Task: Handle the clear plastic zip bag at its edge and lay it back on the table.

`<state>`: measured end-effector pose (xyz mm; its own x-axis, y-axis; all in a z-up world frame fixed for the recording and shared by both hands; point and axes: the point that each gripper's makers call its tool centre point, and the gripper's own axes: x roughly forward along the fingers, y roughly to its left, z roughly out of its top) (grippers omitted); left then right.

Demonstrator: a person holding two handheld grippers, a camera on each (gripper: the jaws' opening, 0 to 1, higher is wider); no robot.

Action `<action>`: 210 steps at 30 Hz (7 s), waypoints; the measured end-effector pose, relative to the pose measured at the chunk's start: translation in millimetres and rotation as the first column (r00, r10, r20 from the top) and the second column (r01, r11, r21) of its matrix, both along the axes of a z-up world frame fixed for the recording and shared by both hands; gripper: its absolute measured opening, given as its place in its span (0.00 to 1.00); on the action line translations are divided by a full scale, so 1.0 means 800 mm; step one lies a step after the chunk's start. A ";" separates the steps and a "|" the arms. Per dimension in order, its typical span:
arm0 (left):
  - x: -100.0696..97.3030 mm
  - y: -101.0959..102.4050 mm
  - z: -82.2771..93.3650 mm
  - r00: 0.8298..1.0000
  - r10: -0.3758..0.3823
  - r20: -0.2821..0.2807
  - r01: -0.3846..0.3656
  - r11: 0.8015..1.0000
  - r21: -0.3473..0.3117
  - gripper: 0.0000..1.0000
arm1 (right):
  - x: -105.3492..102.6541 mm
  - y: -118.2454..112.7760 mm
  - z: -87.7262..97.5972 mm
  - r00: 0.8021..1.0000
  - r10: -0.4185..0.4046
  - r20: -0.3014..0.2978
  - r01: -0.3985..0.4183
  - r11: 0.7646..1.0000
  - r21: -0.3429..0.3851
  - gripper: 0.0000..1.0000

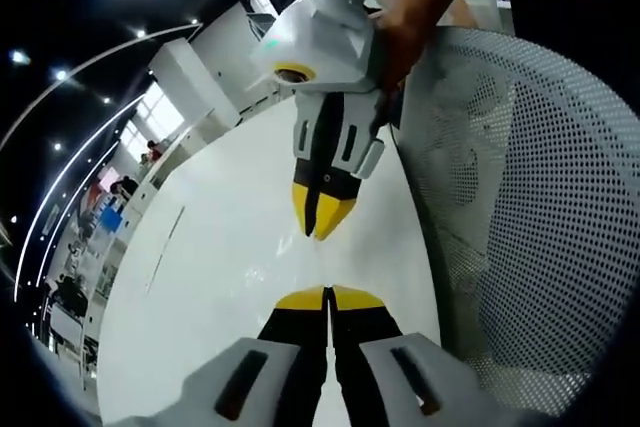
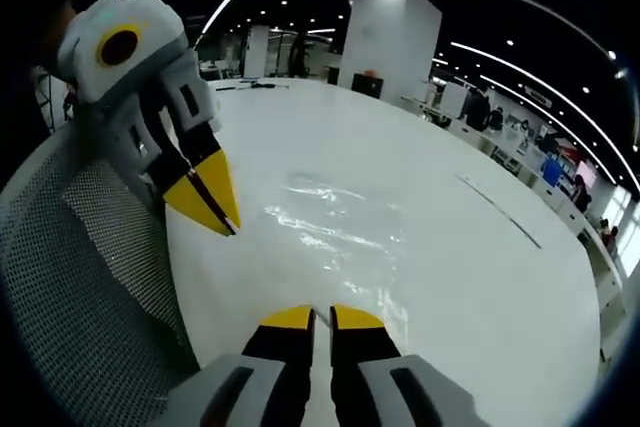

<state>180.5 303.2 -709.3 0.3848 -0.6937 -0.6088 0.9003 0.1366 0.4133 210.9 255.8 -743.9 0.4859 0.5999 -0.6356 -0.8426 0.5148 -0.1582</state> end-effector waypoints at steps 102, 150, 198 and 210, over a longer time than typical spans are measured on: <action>0.024 -0.009 -0.020 0.990 -0.143 -0.015 0.143 0.961 0.235 0.00 | -0.019 0.039 0.019 0.981 0.135 0.139 -0.130 0.991 -0.043 0.05; 0.032 0.005 -0.008 1.000 -0.024 -0.007 0.024 0.986 0.162 0.00 | -0.012 0.057 0.028 0.940 0.279 0.198 -0.251 0.956 -0.155 0.00; 0.038 0.034 0.001 0.999 0.048 -0.007 -0.047 0.991 0.129 0.00 | 0.002 0.006 0.012 0.961 0.216 0.173 -0.181 0.963 -0.201 0.00; 0.041 0.045 0.002 0.997 0.071 -0.005 -0.070 0.990 0.124 0.00 | 0.004 -0.014 0.010 0.970 0.178 0.165 -0.143 0.968 -0.207 0.00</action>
<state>213.0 338.8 -708.0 0.4239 -0.5840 -0.6923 0.8942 0.1483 0.4224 214.1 244.7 -735.5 0.5105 0.5550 -0.6568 -0.8598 0.3199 -0.3980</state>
